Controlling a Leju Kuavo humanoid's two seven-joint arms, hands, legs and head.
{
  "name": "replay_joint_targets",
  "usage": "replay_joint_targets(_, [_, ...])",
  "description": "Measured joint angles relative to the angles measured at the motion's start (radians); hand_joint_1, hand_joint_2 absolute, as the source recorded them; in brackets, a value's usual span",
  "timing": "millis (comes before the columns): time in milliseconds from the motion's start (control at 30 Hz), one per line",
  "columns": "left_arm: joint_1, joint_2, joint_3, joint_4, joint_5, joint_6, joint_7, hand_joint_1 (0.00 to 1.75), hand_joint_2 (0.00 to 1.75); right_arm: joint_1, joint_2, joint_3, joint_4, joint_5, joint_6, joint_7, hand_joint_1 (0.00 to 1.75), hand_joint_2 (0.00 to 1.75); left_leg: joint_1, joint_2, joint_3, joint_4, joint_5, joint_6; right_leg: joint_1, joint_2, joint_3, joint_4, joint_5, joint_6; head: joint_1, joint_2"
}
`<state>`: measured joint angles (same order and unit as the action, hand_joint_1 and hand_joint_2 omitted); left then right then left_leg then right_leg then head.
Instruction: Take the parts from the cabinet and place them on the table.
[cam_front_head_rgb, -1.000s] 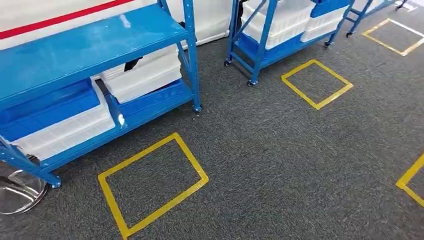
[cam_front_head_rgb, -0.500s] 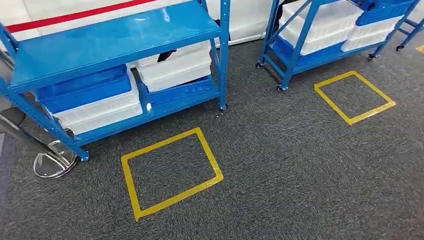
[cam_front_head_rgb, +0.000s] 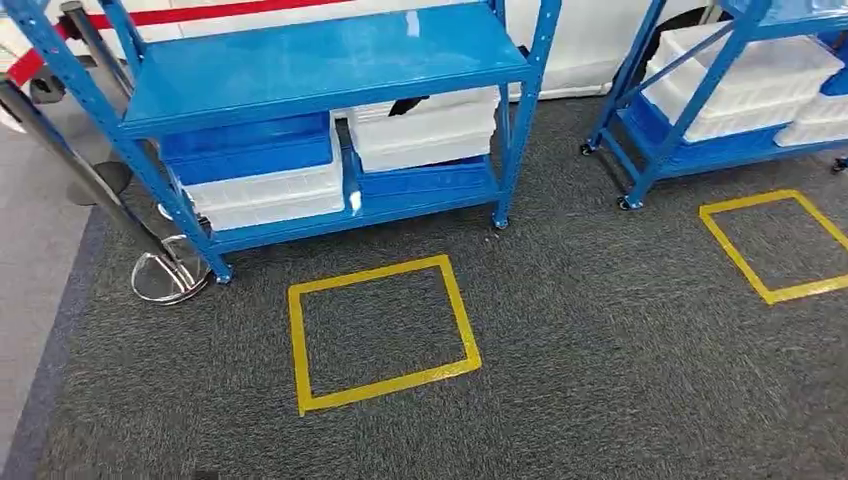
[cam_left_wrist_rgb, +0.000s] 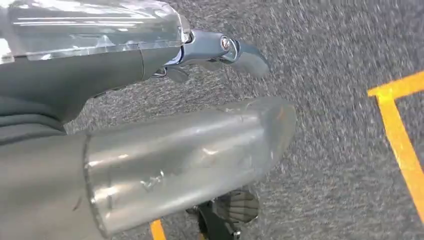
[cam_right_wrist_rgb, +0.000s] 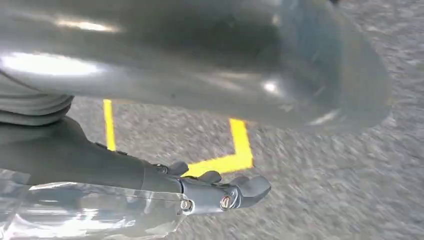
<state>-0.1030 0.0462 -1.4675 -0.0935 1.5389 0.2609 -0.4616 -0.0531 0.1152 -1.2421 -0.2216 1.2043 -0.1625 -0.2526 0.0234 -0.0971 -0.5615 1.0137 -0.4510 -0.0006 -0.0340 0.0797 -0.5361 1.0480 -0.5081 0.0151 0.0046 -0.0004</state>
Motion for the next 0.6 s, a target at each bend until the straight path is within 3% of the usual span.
replay_joint_targets(33, [-0.006, 0.005, -0.002, 0.0, 0.0, -0.001, -0.001, 0.0, 0.0, -0.001, 0.0, -0.005, 0.0, 0.0, 0.0, -0.004, 0.0, 0.0, -0.005, -0.011, -0.009, 0.013, -0.003, -0.01, 0.004, 0.018, 0.003, -0.016, -0.01, -0.001, 0.002, 0.0])
replay_joint_targets(133, [-0.003, 0.012, -0.004, 0.0, 0.0, -0.008, -0.012, 0.0, 0.0, -0.013, 0.0, -0.01, 0.0, -0.012, 0.003, -0.011, 0.0, 0.0, 0.004, -0.038, -0.017, -0.001, 0.011, -0.031, 0.012, -0.009, -0.003, -0.006, -0.006, -0.019, -0.001, 0.0])
replay_joint_targets(167, [0.0, 0.015, -0.005, 0.0, 0.0, -0.01, -0.014, 0.0, 0.0, -0.015, 0.0, -0.01, 0.0, -0.015, 0.005, -0.009, 0.0, 0.0, 0.004, -0.047, -0.019, 0.0, 0.012, -0.038, 0.008, -0.018, -0.003, -0.014, 0.0, -0.028, -0.002, 0.0])
replay_joint_targets(200, [0.001, 0.016, -0.005, 0.0, 0.0, -0.013, -0.017, 0.0, 0.0, -0.017, 0.0, -0.011, 0.0, -0.016, 0.006, -0.003, 0.0, 0.0, 0.003, 0.001, -0.024, 0.017, -0.002, -0.039, 0.007, -0.03, -0.001, -0.018, 0.005, -0.037, -0.002, 0.0])
replay_joint_targets(233, [-0.003, 0.018, -0.006, 0.0, 0.0, -0.018, -0.024, 0.0, 0.0, -0.016, 0.0, -0.015, 0.0, -0.017, 0.007, 0.004, 0.0, 0.0, -0.001, 0.051, -0.046, 0.064, -0.036, -0.039, 0.009, -0.038, -0.003, -0.018, 0.006, -0.044, -0.015, 0.0])
replay_joint_targets(267, [-0.009, 0.02, -0.006, 0.0, 0.002, -0.021, -0.029, 0.0, 0.0, -0.013, 0.0, -0.018, 0.0, -0.017, 0.006, 0.017, 0.0, 0.0, -0.002, 0.077, -0.08, 0.14, -0.079, -0.04, 0.014, -0.049, -0.006, -0.018, 0.007, -0.047, -0.019, 0.0])
replay_joint_targets(333, [-0.013, 0.022, -0.006, 0.0, 0.008, -0.029, -0.037, 0.0, 0.0, -0.01, 0.0, -0.022, 0.0, -0.016, 0.005, 0.044, 0.0, 0.0, -0.002, 0.089, -0.148, 0.298, -0.147, -0.041, 0.021, -0.07, -0.01, -0.017, 0.007, -0.051, -0.019, 0.0])
replay_joint_targets(367, [-0.011, 0.022, -0.006, 0.0, 0.008, -0.03, -0.037, 0.0, 0.0, -0.009, 0.0, -0.024, 0.0, -0.014, 0.004, 0.055, 0.0, 0.0, -0.002, 0.09, -0.16, 0.331, -0.151, -0.04, 0.024, -0.076, -0.011, -0.017, 0.006, -0.051, -0.019, 0.0])
replay_joint_targets(400, [-0.008, 0.023, -0.006, 0.0, 0.008, -0.031, -0.037, 0.0, 0.0, -0.009, 0.0, -0.025, 0.0, -0.013, 0.002, 0.065, 0.0, 0.0, -0.002, 0.09, -0.148, 0.315, -0.132, -0.037, 0.026, -0.081, -0.01, -0.017, 0.006, -0.052, -0.019, 0.0])
replay_joint_targets(433, [-0.008, 0.024, -0.006, 0.0, 0.008, -0.031, -0.036, 0.0, 0.0, -0.01, 0.0, -0.025, 0.0, -0.013, 0.0, 0.077, 0.0, 0.0, -0.002, 0.09, -0.115, 0.257, -0.097, -0.033, 0.029, -0.085, -0.008, -0.017, 0.006, -0.052, -0.02, 0.0])
replay_joint_targets(500, [-0.009, 0.029, -0.007, 0.0, 0.008, -0.031, -0.036, 0.0, 0.0, -0.014, 0.001, -0.026, 0.0, -0.013, 0.0, 0.084, 0.0, 0.0, -0.009, 0.092, -0.006, 0.056, -0.01, -0.013, 0.032, -0.092, -0.003, -0.017, 0.005, -0.051, -0.019, 0.0])
replay_joint_targets(533, [-0.01, 0.033, -0.007, 0.0, 0.008, -0.031, -0.036, 0.0, 0.0, -0.014, 0.003, -0.026, 0.001, -0.013, 0.0, 0.085, 0.0, 0.0, -0.016, 0.097, 0.015, 0.014, -0.027, -0.005, 0.036, -0.096, -0.004, -0.017, 0.005, -0.049, -0.016, 0.0])
replay_joint_targets(600, [-0.011, 0.034, -0.008, 0.0, 0.009, -0.031, -0.036, 0.0, 0.0, -0.015, 0.003, -0.027, 0.001, -0.013, 0.0, 0.085, 0.0, 0.0, -0.021, 0.098, 0.013, 0.006, -0.022, -0.006, 0.032, -0.096, -0.008, -0.016, 0.007, -0.038, -0.016, 0.0])
